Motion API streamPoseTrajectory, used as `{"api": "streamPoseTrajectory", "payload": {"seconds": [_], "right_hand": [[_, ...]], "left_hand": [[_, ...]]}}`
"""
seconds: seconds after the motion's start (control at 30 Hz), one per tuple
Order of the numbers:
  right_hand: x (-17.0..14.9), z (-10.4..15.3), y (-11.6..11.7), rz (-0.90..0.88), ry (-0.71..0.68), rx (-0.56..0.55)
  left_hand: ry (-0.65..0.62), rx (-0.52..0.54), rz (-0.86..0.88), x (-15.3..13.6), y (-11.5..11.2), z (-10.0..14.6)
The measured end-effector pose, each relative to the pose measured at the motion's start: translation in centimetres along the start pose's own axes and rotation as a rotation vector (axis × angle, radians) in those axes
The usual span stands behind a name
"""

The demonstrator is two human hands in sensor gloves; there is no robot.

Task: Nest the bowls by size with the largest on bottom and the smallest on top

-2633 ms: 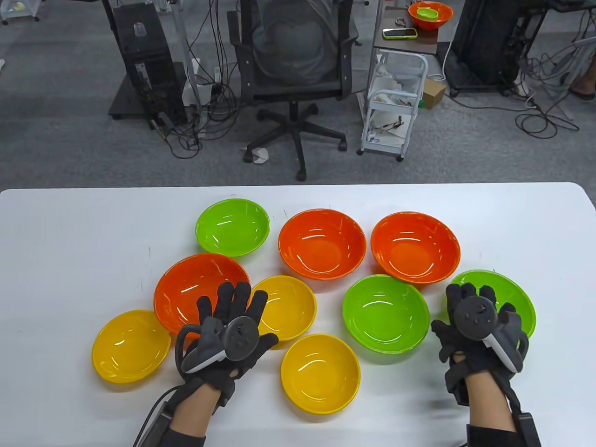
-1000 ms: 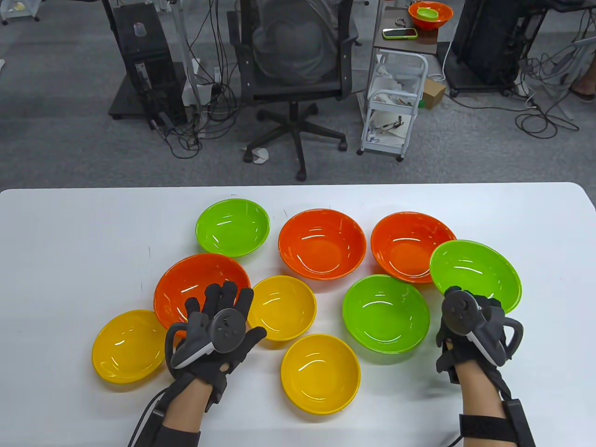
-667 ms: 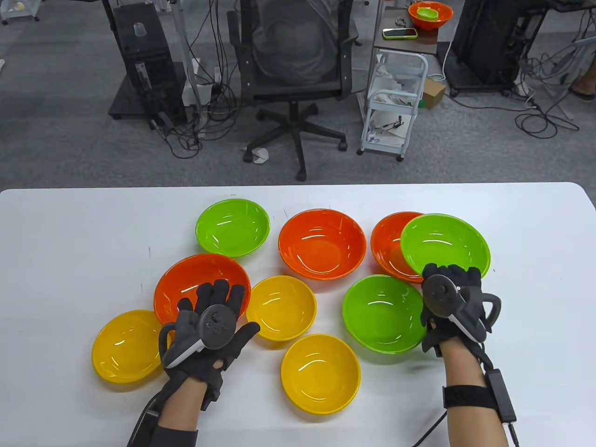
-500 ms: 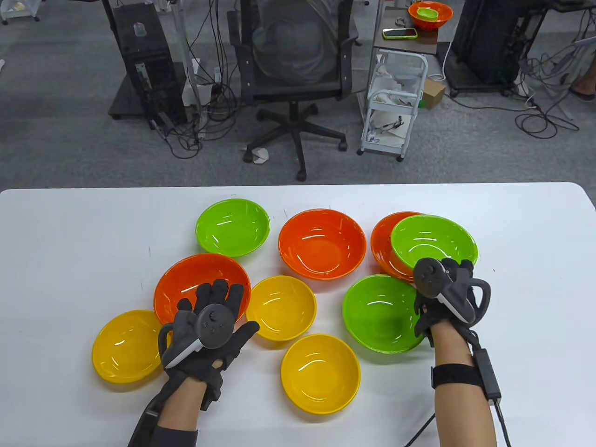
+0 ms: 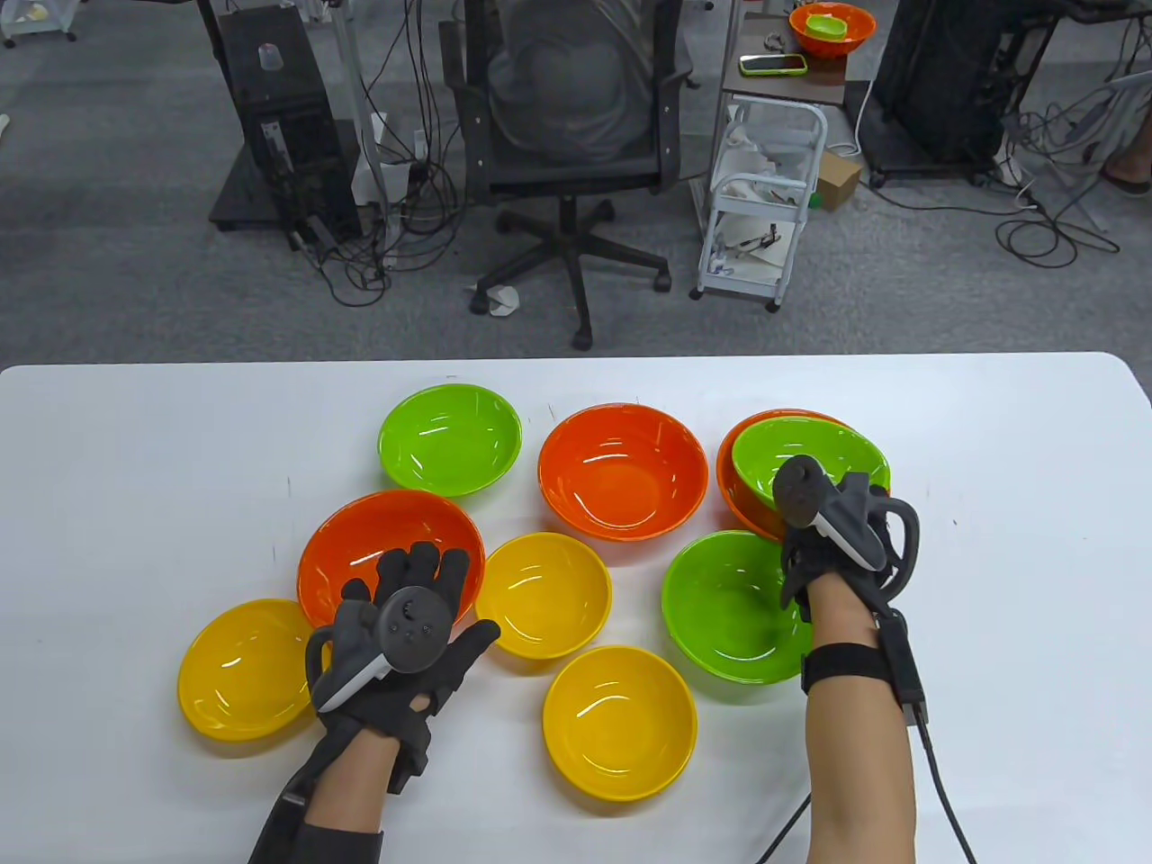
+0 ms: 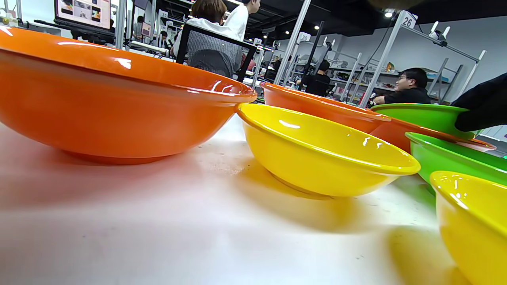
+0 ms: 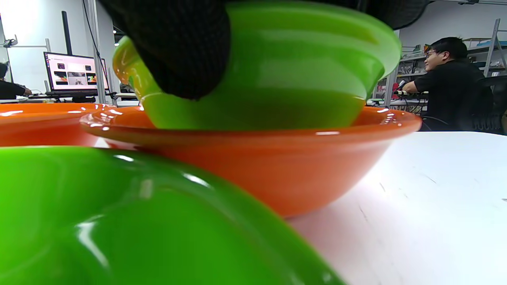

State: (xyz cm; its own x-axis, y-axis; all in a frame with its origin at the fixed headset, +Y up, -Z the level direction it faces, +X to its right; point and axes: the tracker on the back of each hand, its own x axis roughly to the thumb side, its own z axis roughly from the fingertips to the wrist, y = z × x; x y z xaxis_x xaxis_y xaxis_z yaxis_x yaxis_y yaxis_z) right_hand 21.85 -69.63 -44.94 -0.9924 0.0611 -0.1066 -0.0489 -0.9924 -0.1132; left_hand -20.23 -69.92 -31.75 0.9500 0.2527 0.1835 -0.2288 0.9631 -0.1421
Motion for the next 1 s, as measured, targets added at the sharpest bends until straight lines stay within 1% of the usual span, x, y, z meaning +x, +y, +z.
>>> {"api": "streamPoseTrajectory", "payload": {"seconds": [0.37, 0.4, 0.47, 0.57, 0.67, 0.73, 0.83, 1.0], "right_hand": [[0.1, 0.0, 0.3, 0.008, -0.014, 0.032], [0.1, -0.1, 0.4, 0.007, -0.015, 0.052], [0.1, -0.2, 0.5, 0.007, -0.037, 0.133], [0.0, -0.3, 0.8, -0.017, -0.031, 0.261], [-0.2, -0.4, 1.2, -0.075, -0.018, 0.312], [-0.3, -0.3, 1.3, -0.084, -0.007, 0.324], [-0.2, -0.2, 1.3, -0.132, -0.01, 0.29], [-0.2, 0.1, 1.2, -0.126, -0.018, 0.268]], "left_hand": [[-0.008, -0.008, -0.001, 0.4, -0.3, 0.0], [-0.009, -0.008, -0.003, 0.4, -0.3, 0.0], [-0.009, -0.008, -0.006, 0.5, -0.3, 0.0], [-0.01, -0.011, -0.003, 0.5, -0.4, -0.1], [-0.01, -0.014, -0.005, 0.6, -0.4, -0.1], [-0.011, -0.016, -0.005, 0.6, -0.5, -0.1], [-0.01, -0.019, -0.005, 0.6, -0.5, -0.1], [-0.01, -0.021, -0.006, 0.7, -0.5, -0.1]]}}
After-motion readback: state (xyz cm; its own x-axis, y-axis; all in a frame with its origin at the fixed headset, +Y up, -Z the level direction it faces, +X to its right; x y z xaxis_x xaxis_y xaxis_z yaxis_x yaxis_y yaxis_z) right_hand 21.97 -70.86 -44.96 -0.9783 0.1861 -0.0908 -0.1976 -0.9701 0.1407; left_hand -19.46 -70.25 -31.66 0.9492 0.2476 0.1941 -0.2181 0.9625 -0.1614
